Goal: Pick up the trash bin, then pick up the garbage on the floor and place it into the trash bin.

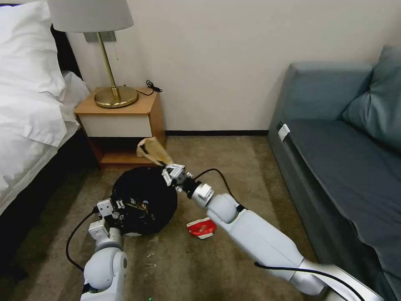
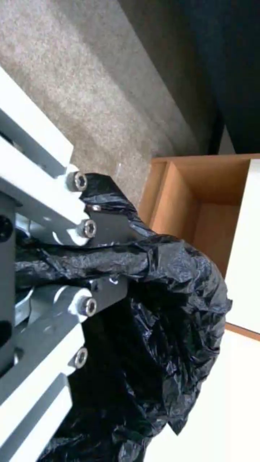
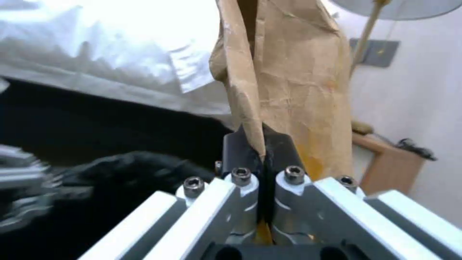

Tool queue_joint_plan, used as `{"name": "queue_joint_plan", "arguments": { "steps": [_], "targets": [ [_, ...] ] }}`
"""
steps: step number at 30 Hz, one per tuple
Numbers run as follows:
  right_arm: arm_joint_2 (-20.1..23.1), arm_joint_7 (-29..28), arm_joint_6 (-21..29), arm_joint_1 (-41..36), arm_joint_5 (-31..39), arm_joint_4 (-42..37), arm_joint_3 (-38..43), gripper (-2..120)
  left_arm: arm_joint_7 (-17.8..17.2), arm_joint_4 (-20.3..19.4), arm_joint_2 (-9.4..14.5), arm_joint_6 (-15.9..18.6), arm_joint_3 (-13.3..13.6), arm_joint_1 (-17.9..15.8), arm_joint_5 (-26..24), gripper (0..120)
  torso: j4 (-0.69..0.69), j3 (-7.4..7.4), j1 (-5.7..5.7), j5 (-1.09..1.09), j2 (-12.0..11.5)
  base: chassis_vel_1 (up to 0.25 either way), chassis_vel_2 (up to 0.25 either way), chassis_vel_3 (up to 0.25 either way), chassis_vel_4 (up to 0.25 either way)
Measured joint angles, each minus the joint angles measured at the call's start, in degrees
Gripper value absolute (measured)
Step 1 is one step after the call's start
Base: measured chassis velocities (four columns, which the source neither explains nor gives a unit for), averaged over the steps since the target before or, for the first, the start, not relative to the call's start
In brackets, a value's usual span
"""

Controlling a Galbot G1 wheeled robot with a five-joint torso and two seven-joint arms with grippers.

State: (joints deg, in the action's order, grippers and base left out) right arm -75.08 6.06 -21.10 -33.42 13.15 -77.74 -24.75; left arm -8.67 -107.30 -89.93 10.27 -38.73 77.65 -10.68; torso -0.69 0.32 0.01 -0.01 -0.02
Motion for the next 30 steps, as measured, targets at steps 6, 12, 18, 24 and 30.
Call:
{"name": "queue_joint_plan", "arguments": {
  "steps": [6,12,18,24,30],
  "targets": [
    [-1.3,-0.3,-1.0,-0.2,-1.0,2.8,-3.3,0,-0.3,-0.6,-0.7,0.0,0.7,-0.2,-0.1,5,0.0,0.0,0.0,0.01,0.0,0.0,0.0,0.0,0.0],
    [-1.9,-0.1,-2.0,-0.8,-1.9,4.8,-3.9,0,-0.3,-0.9,-1.6,0.1,1.4,-0.2,-0.1,5,0.0,0.0,0.0,0.01,0.0,0.0,0.0,0.0,0.0],
    [-1.7,1.1,-3.2,-1.6,-2.8,6.3,-3.5,16,-0.4,-0.9,-1.7,0.1,2.4,0.1,0.7,5,0.0,0.0,0.0,0.0,0.0,0.0,0.0,0.0,0.0],
    [-1.6,1.2,-3.2,-1.8,-2.8,6.2,-3.0,37,-0.4,-0.9,-1.7,0.1,2.5,0.2,1.0,5,0.0,0.0,0.0,0.0,0.0,0.0,0.0,0.0,0.0],
    [-1.1,0.7,-2.5,-1.2,-2.5,5.1,-2.6,57,-0.4,-0.9,-1.4,0.1,2.0,0.3,1.1,5,0.0,0.0,0.0,0.01,0.0,0.0,0.0,0.0,0.0]
  ]
}}
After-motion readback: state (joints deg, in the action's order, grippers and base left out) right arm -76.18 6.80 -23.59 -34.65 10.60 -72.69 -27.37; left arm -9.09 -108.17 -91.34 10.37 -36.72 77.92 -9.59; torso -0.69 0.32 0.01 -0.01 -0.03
